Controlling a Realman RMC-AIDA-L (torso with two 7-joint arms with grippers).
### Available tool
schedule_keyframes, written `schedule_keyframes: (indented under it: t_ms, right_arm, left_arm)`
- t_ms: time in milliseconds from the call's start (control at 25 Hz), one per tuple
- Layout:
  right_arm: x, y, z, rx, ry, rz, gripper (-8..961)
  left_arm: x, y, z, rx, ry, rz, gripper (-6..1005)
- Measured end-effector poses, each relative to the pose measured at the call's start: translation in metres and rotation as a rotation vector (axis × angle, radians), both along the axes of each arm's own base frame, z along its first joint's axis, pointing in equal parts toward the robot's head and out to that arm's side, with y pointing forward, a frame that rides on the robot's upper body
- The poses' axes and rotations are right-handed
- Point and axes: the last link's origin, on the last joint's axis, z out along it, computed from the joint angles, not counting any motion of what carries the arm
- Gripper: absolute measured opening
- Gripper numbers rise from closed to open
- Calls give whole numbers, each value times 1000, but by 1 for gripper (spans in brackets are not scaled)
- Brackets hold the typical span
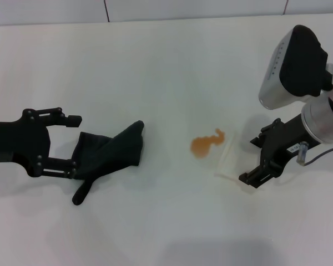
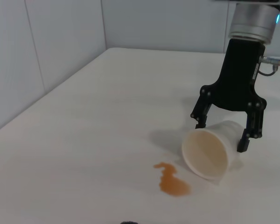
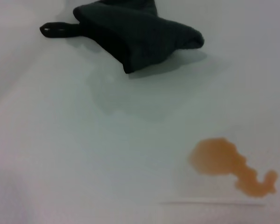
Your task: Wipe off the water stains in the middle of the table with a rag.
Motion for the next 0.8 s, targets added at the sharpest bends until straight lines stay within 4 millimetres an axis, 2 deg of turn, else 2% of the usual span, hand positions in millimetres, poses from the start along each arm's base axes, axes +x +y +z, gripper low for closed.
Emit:
schedule_keyframes:
  t_ms: [800]
  right_arm:
    - [0,1,-1,1,0,2,768]
  left_arm:
    - [1,2,0,5,0,-1,869]
